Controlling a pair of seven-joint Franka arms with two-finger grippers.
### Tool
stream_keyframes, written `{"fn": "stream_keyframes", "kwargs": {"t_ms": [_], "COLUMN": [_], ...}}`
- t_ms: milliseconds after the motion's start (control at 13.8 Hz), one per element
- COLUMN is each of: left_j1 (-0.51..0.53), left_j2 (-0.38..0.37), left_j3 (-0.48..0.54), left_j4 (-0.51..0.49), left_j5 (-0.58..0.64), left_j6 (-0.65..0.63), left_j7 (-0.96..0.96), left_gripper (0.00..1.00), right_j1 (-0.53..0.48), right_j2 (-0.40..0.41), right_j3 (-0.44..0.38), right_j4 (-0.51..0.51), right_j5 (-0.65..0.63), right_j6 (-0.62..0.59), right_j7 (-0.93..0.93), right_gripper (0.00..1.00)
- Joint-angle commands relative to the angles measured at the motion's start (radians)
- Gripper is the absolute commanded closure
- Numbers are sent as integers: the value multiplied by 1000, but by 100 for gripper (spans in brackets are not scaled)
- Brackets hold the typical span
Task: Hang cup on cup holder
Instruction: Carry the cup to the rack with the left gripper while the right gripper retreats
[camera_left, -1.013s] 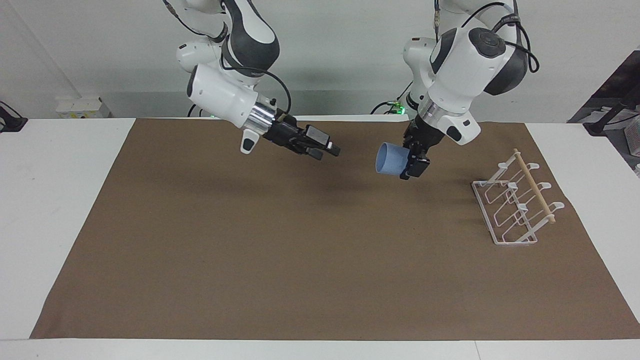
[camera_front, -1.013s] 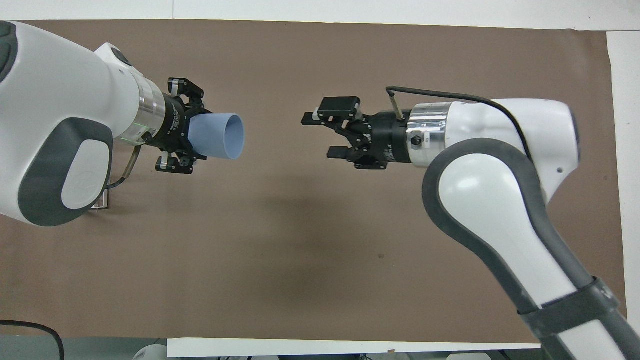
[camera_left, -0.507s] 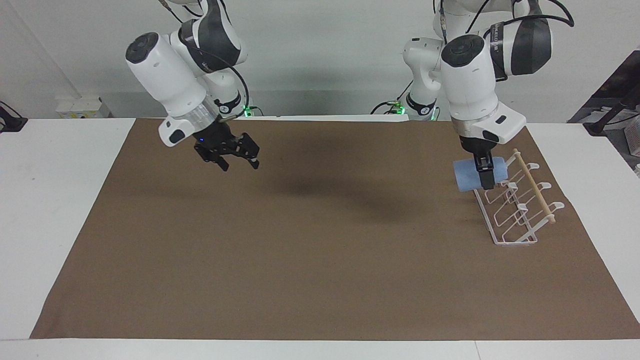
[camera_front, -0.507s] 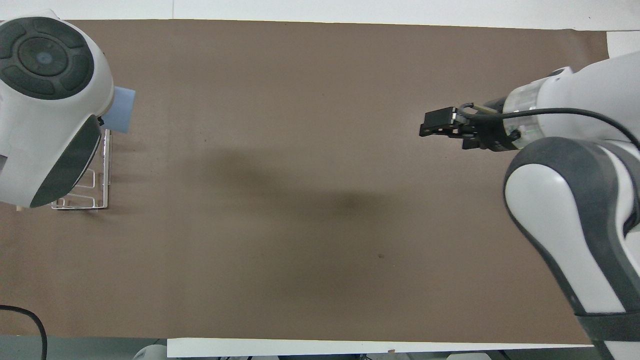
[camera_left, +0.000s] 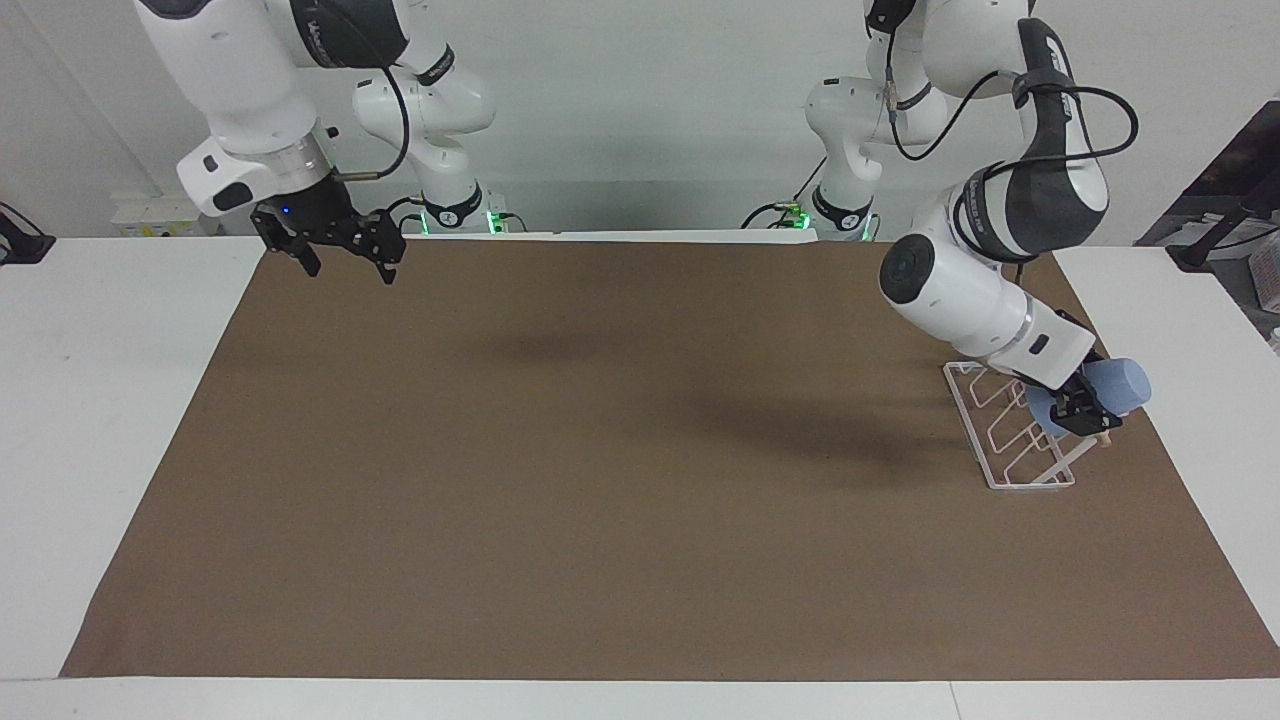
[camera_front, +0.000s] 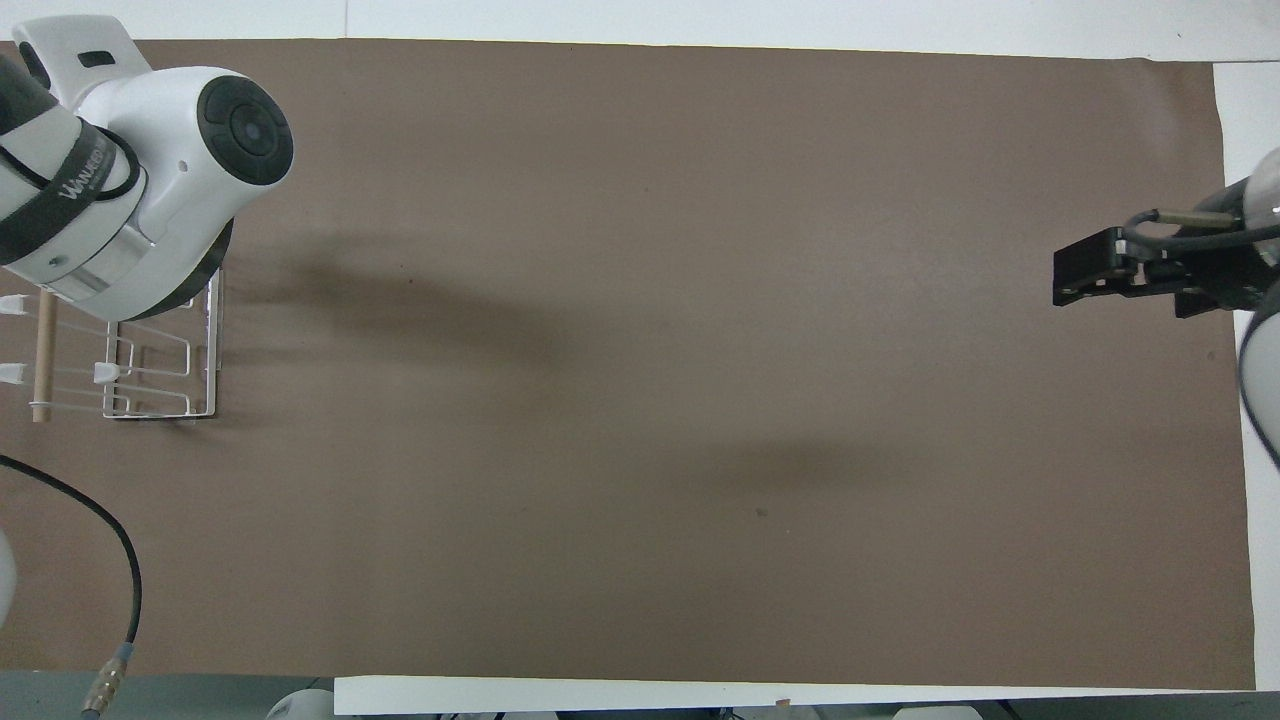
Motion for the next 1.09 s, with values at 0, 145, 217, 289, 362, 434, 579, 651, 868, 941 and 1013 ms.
{"fn": "stream_keyframes", "kwargs": {"t_ms": [0,145,217,289,362,434,579,651,868,941,1013], "left_j1": [-8,-21,-22,-22,-22,-22,-41,-42,-42,-41,-36], "left_j2": [60,66,65,57,55,55,55,54,68,75,92], "left_j3": [-4,-7,-7,-7,-7,-8,-8,-11,-11,-11,-10], "left_j4": [-3,-13,-41,-73,-85,-87,-89,-92,-96,-96,-92], "left_j5": [94,93,94,96,94,94,84,79,62,65,67], "left_j6": [-66,-93,-115,-127,-127,-127,-138,-141,-126,-115,-103], "left_j7": [-38,-66,-71,-71,-75,-86,-91,-103,-162,-181,-190], "left_gripper": [64,64,64,64,64,64,64,64,64,64,64], "right_j1": [-45,-29,-27,-35,-42,-45,-52,-49,-53,-52,-52], "right_j2": [85,92,87,66,60,58,56,56,56,56,56], "right_j3": [0,-21,-26,-21,-21,-23,-23,-23,-21,-23,-23], "right_j4": [103,103,105,100,93,89,88,88,86,88,88], "right_j5": [-20,-21,-21,-20,-20,-20,-18,-18,-20,-21,-21], "right_j6": [-64,-85,-90,-90,-93,-95,-99,-99,-96,-98,-98], "right_j7": [-77,-84,-85,-88,-100,-105,-104,-104,-104,-102,-102], "right_gripper": [1,1,1,1,1,1,1,1,1,1,1]}}
